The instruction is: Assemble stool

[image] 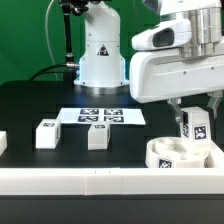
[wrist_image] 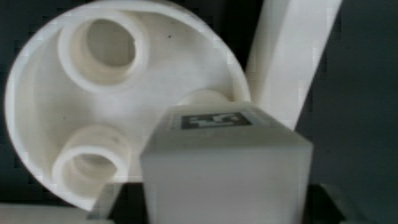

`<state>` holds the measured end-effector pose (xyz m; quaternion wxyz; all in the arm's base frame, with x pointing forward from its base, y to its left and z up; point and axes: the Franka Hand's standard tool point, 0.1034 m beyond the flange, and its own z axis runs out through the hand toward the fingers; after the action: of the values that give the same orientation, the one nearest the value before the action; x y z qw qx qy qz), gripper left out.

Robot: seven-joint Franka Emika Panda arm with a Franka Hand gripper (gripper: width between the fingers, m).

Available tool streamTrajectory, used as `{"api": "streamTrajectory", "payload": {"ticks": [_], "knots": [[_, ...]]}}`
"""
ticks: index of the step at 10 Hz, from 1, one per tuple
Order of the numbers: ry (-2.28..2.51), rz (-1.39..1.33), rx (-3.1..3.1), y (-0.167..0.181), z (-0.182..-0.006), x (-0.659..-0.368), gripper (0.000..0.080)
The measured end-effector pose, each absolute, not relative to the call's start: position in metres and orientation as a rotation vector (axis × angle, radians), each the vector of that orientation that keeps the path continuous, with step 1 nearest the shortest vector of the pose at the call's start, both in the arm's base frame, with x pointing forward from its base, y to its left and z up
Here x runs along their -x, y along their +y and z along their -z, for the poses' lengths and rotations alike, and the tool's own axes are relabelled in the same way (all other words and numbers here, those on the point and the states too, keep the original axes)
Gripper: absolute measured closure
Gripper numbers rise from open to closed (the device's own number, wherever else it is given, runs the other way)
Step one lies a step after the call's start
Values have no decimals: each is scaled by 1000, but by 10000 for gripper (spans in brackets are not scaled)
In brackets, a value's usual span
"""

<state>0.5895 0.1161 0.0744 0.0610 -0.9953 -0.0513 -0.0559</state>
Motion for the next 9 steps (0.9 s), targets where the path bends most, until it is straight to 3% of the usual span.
{"api": "streamTrajectory", "payload": {"ticks": [7,9], "knots": [[1045,98,2760,120,-76,-589,461],[1198,81,2683,120,-77,-590,461]]}}
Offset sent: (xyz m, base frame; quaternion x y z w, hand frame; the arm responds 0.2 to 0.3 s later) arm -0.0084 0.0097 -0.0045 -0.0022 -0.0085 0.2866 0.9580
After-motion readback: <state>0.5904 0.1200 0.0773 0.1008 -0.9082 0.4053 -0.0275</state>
